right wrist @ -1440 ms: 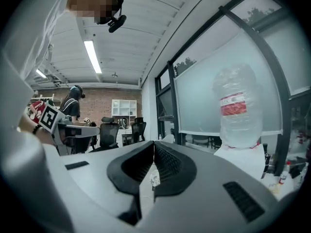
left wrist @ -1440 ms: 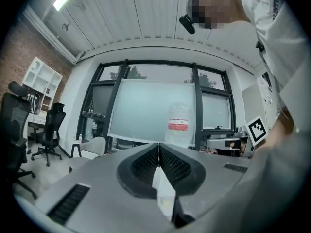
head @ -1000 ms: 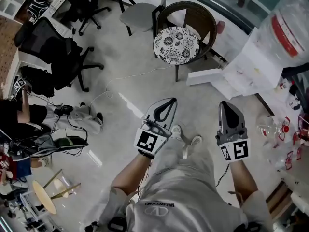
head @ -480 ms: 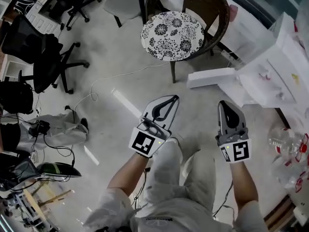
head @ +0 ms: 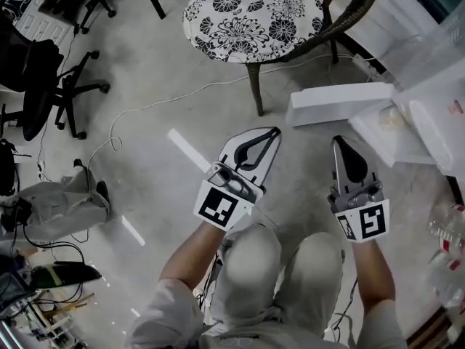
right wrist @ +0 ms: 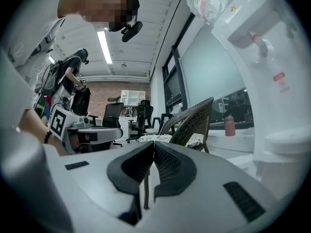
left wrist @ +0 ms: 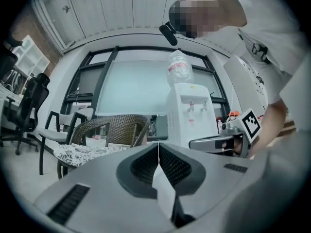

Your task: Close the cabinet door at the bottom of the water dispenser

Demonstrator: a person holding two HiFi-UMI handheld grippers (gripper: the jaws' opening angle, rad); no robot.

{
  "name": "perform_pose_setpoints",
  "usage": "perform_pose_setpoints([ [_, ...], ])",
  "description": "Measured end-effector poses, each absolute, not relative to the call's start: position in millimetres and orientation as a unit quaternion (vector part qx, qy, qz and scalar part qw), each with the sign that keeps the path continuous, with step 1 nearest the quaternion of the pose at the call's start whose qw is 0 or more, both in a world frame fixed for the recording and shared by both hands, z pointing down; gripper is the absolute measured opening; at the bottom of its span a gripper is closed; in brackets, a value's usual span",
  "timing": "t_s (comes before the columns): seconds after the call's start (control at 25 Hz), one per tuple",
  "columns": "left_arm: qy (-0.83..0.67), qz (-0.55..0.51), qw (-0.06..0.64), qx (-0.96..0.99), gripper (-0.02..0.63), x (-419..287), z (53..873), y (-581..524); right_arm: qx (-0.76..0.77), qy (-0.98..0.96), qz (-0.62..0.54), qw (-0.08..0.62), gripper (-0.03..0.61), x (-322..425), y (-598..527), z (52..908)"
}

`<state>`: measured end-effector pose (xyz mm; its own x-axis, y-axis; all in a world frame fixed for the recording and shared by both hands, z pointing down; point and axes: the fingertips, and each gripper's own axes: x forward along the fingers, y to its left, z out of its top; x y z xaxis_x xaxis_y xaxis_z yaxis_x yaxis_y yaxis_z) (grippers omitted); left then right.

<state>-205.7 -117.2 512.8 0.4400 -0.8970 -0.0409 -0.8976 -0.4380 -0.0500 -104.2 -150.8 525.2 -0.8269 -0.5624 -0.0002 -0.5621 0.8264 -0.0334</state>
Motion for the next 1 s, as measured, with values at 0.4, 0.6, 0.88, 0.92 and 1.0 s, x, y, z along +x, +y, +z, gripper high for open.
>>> perform_pose_setpoints([
  [0.4,0.51,0.003,0.045,-0.859,0.012,-205,585,-151,-0.266,0.964,-0.002,0.001,0.015,-129,-170,596],
  [0.6,0.498,0.01,0.035,-0.866,0.091,-203,607,-164,-0.262,0.965,0.003,0.002,0.015,-135,-172,616],
  [0.88,0.477,-0.001,0.025,-0.878,0.199,-199,632,-186,-0.255,0.967,0.008,-0.01,0.015,-135,-169,641],
  [0.92,0.475,-0.001,0.022,-0.88,0.212,-198,634,-189,-0.257,0.966,0.006,-0.008,0.015,-134,-170,643],
  [1.0,0.471,0.004,0.02,-0.882,0.225,-198,636,-193,-0.259,0.966,0.003,-0.005,0.015,-134,-170,645],
])
